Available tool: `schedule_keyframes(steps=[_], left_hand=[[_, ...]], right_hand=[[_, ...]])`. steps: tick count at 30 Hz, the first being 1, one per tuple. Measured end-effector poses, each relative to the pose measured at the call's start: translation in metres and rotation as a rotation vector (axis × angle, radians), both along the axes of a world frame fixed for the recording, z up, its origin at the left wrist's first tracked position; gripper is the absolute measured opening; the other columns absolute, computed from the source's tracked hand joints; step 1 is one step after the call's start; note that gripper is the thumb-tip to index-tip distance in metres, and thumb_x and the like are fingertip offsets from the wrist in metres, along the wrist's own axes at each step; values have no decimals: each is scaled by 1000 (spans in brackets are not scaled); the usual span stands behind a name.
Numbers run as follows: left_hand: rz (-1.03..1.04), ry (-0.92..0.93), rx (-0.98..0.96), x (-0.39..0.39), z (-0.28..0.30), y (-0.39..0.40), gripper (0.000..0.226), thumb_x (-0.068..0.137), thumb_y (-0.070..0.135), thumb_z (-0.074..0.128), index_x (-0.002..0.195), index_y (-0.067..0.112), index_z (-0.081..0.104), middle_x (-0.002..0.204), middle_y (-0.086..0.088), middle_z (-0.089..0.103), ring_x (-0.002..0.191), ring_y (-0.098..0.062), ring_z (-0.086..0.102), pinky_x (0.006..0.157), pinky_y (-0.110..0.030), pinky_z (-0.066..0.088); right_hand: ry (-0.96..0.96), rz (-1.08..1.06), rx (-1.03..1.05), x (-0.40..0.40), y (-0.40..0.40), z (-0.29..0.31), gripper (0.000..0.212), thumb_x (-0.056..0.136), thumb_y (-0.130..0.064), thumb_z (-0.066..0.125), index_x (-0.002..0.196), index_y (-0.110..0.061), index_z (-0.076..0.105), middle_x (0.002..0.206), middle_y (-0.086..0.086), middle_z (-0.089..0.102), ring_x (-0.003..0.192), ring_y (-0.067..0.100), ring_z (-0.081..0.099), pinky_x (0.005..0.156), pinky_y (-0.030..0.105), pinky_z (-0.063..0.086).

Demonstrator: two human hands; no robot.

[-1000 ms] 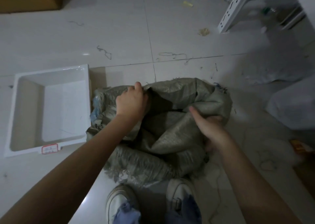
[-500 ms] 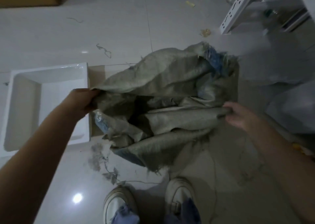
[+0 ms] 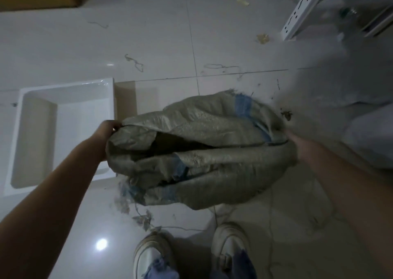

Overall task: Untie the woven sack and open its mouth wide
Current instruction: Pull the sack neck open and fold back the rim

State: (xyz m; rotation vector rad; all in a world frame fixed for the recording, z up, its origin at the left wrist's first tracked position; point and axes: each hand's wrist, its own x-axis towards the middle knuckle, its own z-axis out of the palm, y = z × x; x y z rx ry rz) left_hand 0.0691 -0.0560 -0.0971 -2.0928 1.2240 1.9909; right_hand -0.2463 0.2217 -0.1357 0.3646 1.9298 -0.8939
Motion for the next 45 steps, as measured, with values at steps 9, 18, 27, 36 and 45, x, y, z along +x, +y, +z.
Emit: schedule_keyframes(steps=[9,18,27,36,45], left_hand=[[-748,-254,-961,-37,18,28,57,83,28,57,135,14,38,133,-17,49,123,-37,48,100,-51,42],[-1509,-597,-1028,-94,-38,46,92,79,52,60,148,17,12,152,-17,27,145,-33,14,119,-51,2],[-749,31,-969,-89,-12,19,31,81,29,42,86,7,63,88,-19,64,87,-31,59,74,-36,44],[-610,168,-289,-97,8,-12,31,72,44,69,87,16,67,87,-8,68,81,-23,63,64,-21,53],[-910,-352,-454,-101,-33,9,65,91,48,45,130,-4,43,134,-26,47,119,-38,49,97,-39,40]], right_hand=[[1045,743,-9,23,-35,52,81,74,-45,65,140,-12,33,148,15,32,138,32,29,110,48,32],[778,1444,501,47,-72,1,126,68,-60,69,148,-21,-19,157,23,8,143,40,17,112,62,15],[493,473,-380,32,-81,25,21,79,-4,54,96,-3,67,85,10,61,74,18,57,65,26,42],[19,570,-254,7,-86,37,39,83,-47,58,105,-16,65,110,11,64,92,25,62,88,32,48],[859,1265,128,21,-104,1,49,84,-42,59,119,-8,50,122,15,51,111,30,50,91,38,41]])
